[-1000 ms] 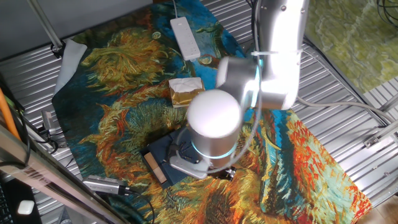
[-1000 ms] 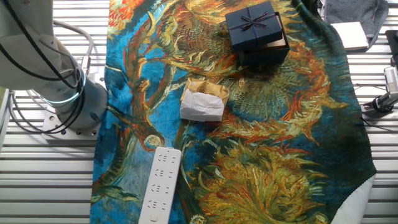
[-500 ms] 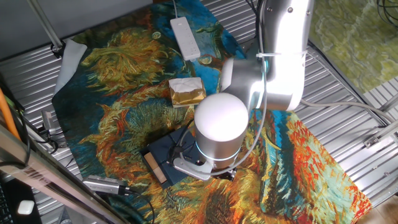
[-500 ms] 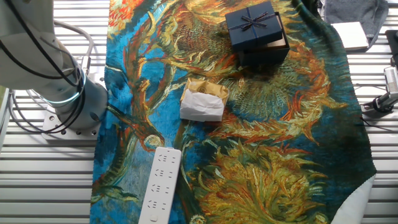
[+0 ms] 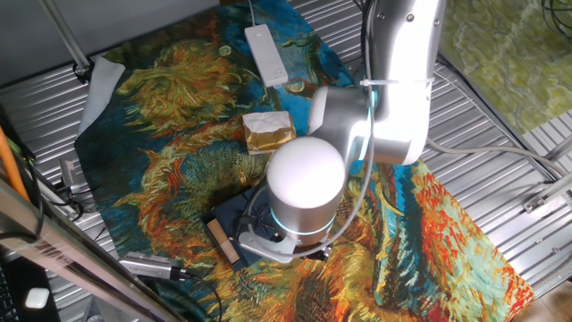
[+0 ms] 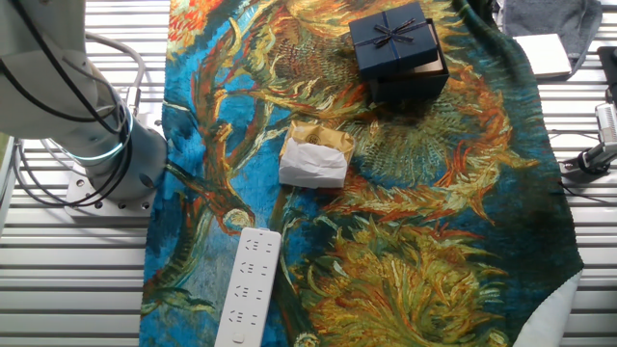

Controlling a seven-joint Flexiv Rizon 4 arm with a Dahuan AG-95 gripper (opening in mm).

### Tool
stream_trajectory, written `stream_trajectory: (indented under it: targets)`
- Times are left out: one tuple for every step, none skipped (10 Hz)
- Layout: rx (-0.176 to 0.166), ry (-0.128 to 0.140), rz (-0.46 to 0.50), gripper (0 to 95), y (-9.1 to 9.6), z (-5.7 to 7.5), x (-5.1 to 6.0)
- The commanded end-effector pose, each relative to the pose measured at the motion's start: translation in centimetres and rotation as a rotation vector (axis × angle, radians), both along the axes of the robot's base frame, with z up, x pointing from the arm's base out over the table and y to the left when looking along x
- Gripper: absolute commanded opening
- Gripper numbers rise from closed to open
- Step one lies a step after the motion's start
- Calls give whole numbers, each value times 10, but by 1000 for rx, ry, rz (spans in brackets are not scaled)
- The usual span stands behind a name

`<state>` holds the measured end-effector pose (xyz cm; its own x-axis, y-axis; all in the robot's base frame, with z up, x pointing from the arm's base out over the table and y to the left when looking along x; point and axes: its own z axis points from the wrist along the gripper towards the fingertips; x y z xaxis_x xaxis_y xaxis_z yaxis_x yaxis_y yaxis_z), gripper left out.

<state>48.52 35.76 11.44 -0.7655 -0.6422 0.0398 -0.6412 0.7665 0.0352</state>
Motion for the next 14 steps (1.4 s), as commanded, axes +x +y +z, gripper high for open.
stream_trajectory:
  targets:
    - [-4,-4,1,0,-4,1,1]
    - [-13,-3,5,0,-8,2,2]
    - [-16,-4,8,0,-11,2,2]
    - [-15,-4,10,0,-12,2,2]
    - [-16,-4,11,0,-13,1,2]
    - [-25,-5,9,0,-14,1,1]
    - [-36,-7,9,0,-15,2,0]
    - [-42,-10,11,0,-18,1,-1]
    - [-41,-13,12,0,-21,-2,-2]
    - [-39,-15,13,0,-23,-4,-2]
    - [-36,-17,14,0,-25,-6,-3]
    - [-32,-20,14,0,-26,-10,-2]
    - [-29,-21,13,0,-27,-12,-2]
    - [-28,-21,13,0,-27,-13,-1]
